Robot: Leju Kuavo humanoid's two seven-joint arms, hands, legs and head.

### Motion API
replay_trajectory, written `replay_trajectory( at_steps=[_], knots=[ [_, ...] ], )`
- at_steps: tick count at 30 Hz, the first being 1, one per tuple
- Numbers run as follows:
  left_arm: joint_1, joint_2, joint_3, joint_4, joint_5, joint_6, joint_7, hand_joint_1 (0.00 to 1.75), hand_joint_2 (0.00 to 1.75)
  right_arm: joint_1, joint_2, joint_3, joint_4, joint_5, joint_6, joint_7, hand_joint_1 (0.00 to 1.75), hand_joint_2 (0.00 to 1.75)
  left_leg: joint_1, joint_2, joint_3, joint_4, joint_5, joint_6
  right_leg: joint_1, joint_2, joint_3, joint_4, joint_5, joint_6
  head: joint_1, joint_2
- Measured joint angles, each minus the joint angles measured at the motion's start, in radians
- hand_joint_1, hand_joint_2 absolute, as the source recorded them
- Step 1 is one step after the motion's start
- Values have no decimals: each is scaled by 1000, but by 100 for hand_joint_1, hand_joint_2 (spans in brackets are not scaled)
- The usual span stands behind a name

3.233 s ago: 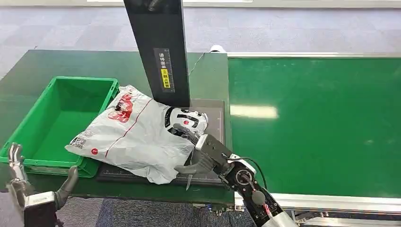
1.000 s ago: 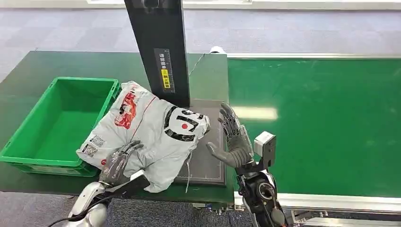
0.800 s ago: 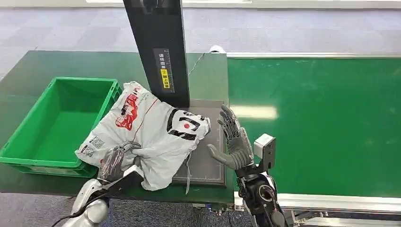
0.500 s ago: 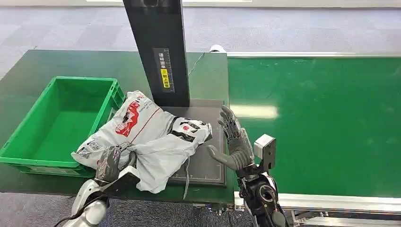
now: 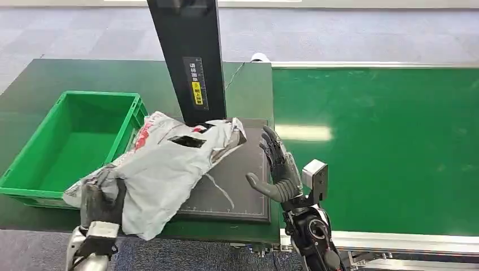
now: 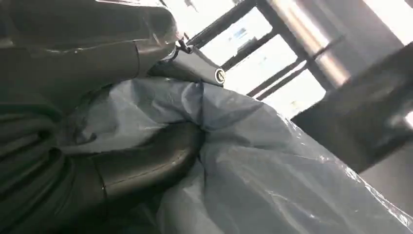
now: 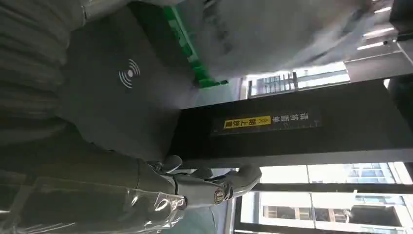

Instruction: Moved the parcel from conveyor to table for the left to box.

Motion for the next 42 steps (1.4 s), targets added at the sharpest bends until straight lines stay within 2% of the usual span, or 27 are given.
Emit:
replay_trajectory(
  at_steps=[5,14,17,20,26,30,36,42],
  knots=[
    [15,-8,117,-160,193,-63,-63,175,175,6,0,0,1,-2,-11,-5,0,175,0,0,1,0,0,0,0,0,0,0,0,0,0,0],
    [-12,-43,247,-280,264,-97,-80,175,175,24,8,-7,-5,12,-23,-4,0,175,0,0,0,0,0,0,0,0,0,0,0,0,0,0],
    [-46,-57,292,-295,265,-99,-44,175,175,34,13,-14,-11,22,-23,-3,0,175,0,0,1,0,0,0,0,0,0,0,0,0,0,0],
    [-109,-66,327,-278,156,-75,24,175,175,38,21,-24,-16,34,-23,-3,0,175,0,0,1,0,0,0,0,0,0,0,0,0,-1,0],
    [-279,-55,351,-103,-57,-35,170,175,175,39,30,-33,-28,42,-18,1,0,175,0,1,2,0,2,-1,0,0,0,0,1,-1,0,0],
    [-375,-26,352,116,-206,-53,271,175,175,39,35,-34,-30,45,-18,8,0,175,0,0,2,0,2,-1,0,0,0,0,1,-1,0,0],
    [-468,5,346,459,-306,-57,286,175,175,40,35,-45,-39,39,-8,11,0,175,0,2,1,0,2,-1,0,2,-1,0,1,-1,0,0],
    [-484,21,345,615,-306,-53,286,175,175,44,34,-49,-56,39,-8,23,0,175,0,3,-1,0,1,-1,0,2,-3,0,1,-1,-1,0]
  ],
)
